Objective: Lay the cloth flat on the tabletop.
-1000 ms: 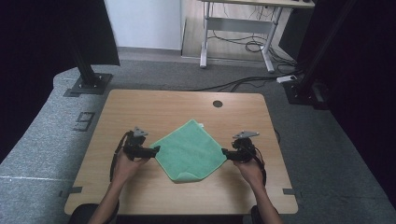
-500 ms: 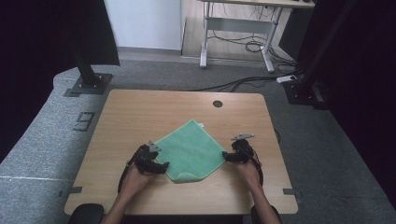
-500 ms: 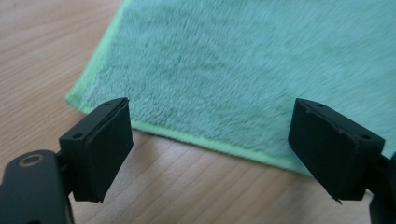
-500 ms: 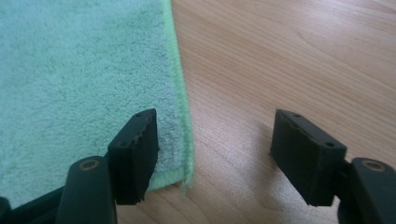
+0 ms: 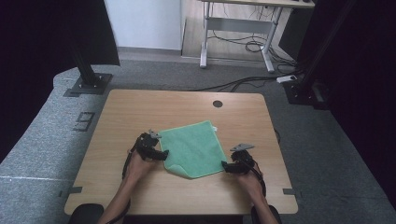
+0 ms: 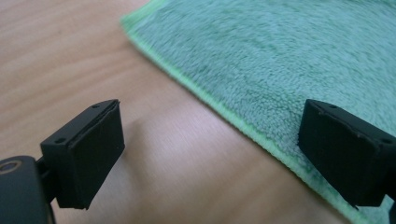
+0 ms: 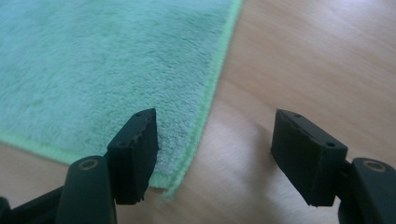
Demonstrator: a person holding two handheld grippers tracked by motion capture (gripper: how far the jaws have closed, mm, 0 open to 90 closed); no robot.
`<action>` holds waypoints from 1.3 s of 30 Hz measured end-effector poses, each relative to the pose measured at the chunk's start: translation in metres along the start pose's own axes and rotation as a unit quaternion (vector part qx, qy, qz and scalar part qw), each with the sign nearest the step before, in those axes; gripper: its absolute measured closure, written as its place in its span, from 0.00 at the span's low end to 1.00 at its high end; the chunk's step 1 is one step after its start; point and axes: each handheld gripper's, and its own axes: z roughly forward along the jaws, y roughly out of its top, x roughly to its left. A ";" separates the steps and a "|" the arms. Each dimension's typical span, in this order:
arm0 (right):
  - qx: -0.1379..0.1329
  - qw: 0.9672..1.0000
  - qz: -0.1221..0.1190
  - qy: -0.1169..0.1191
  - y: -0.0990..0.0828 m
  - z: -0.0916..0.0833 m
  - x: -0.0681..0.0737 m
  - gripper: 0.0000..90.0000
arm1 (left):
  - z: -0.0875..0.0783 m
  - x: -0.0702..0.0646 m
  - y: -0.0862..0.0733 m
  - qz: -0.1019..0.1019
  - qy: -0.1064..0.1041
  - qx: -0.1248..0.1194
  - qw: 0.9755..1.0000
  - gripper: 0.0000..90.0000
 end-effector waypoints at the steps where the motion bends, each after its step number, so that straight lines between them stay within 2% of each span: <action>1: -0.002 1.000 0.000 0.002 -0.002 -0.001 0.003 0.35 | 0.002 0.002 0.001 -0.003 0.001 -0.002 1.000 0.08; 5: 0.002 1.000 -0.004 0.012 -0.004 -0.004 0.010 0.35 | 0.001 0.003 0.007 -0.003 0.022 0.000 1.000 0.09; 7: 0.009 1.000 -0.020 0.008 -0.002 -0.006 0.013 0.36 | -0.006 -0.004 0.011 0.001 0.005 -0.013 1.000 0.10; 8: 0.010 1.000 -0.025 0.005 -0.001 -0.006 0.014 0.36 | -0.009 -0.011 0.014 0.010 -0.004 -0.018 1.000 0.10; 11: 0.007 1.000 -0.015 0.009 0.004 -0.002 0.012 0.35 | -0.014 -0.025 0.018 0.025 -0.027 -0.019 0.999 0.11; 13: 0.010 1.000 -0.015 0.009 0.006 0.002 0.011 0.34 | -0.014 -0.038 0.019 0.044 -0.045 -0.006 0.998 0.11; 16: 0.007 1.000 -0.008 0.012 0.007 0.004 0.010 0.33 | -0.013 -0.050 0.013 0.074 -0.040 0.022 0.996 0.12; 17: 0.006 1.000 -0.008 0.012 0.006 0.003 0.009 0.33 | -0.014 -0.051 0.011 0.077 -0.039 0.026 0.996 0.12; 22: 0.002 1.000 -0.008 0.011 0.003 0.002 0.009 0.32 | -0.030 -0.053 -0.007 0.070 -0.057 0.022 0.996 0.15; 28: 0.000 1.000 -0.009 0.010 0.001 0.001 0.010 0.32 | -0.050 -0.059 -0.029 0.078 -0.073 0.021 0.994 0.16; 33: -0.002 1.000 -0.010 0.012 -0.002 -0.002 0.011 0.32 | -0.055 -0.064 -0.043 0.087 -0.056 0.024 0.994 0.16; 35: -0.003 1.000 -0.012 0.013 -0.004 -0.003 0.012 0.32 | -0.058 -0.064 -0.046 0.089 -0.050 0.010 0.995 0.16; 37: -0.003 1.000 -0.012 0.016 -0.005 -0.004 0.013 0.32 | -0.063 -0.062 -0.043 0.069 -0.061 -0.015 0.996 0.16; 38: -0.004 1.000 -0.012 0.016 -0.006 -0.004 0.013 0.32 | -0.066 -0.060 -0.038 0.053 -0.064 -0.032 0.996 0.16; 39: -0.004 1.000 -0.012 0.016 -0.007 -0.005 0.013 0.32 | -0.067 -0.059 -0.035 0.050 -0.064 -0.037 0.996 0.16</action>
